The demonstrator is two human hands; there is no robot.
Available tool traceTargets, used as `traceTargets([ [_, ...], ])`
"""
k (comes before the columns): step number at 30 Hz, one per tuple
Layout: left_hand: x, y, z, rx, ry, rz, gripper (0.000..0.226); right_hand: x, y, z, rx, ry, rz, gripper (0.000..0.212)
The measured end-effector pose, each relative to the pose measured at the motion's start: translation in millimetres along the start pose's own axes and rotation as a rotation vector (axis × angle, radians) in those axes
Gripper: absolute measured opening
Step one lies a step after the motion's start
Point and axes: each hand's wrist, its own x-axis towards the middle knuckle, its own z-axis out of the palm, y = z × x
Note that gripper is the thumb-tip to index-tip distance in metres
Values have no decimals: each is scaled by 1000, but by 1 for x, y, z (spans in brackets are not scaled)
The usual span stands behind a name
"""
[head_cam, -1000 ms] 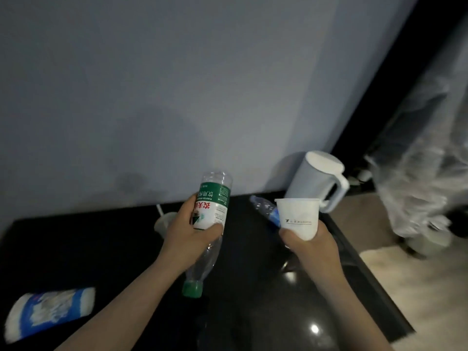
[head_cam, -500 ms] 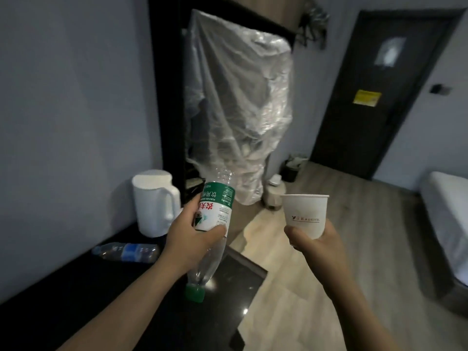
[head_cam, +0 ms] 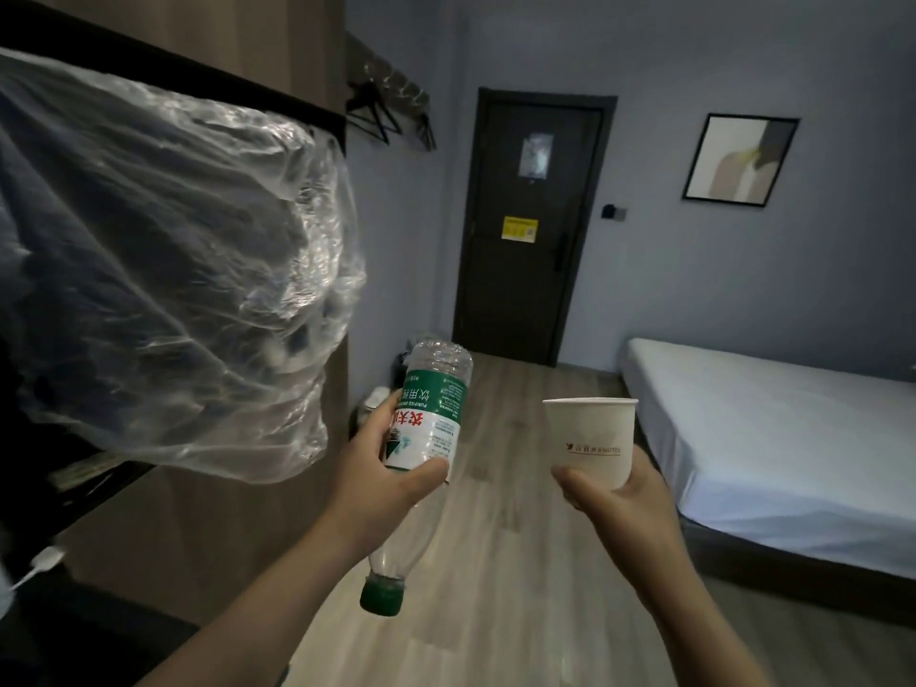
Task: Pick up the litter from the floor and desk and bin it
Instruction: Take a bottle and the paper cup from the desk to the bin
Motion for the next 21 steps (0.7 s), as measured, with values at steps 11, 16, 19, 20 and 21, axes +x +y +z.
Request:
traceTargets([
  [11, 158, -44, 89, -30, -166, 61, 78, 150, 51, -15, -86, 157, 32, 26],
  [16, 258, -59, 97, -46, -162, 65, 70, 240, 53, 15, -95, 192, 42, 25],
  [19, 318, -72, 104, -19, -191, 51, 63, 294, 59, 31, -117, 214, 54, 23],
  [20, 337, -79, 107, -23, -207, 36, 62, 311, 65, 36, -124, 216, 65, 23],
  [21, 355, -87, 112, -26, -218, 20, 62, 328, 71, 41, -133, 216, 78, 23],
])
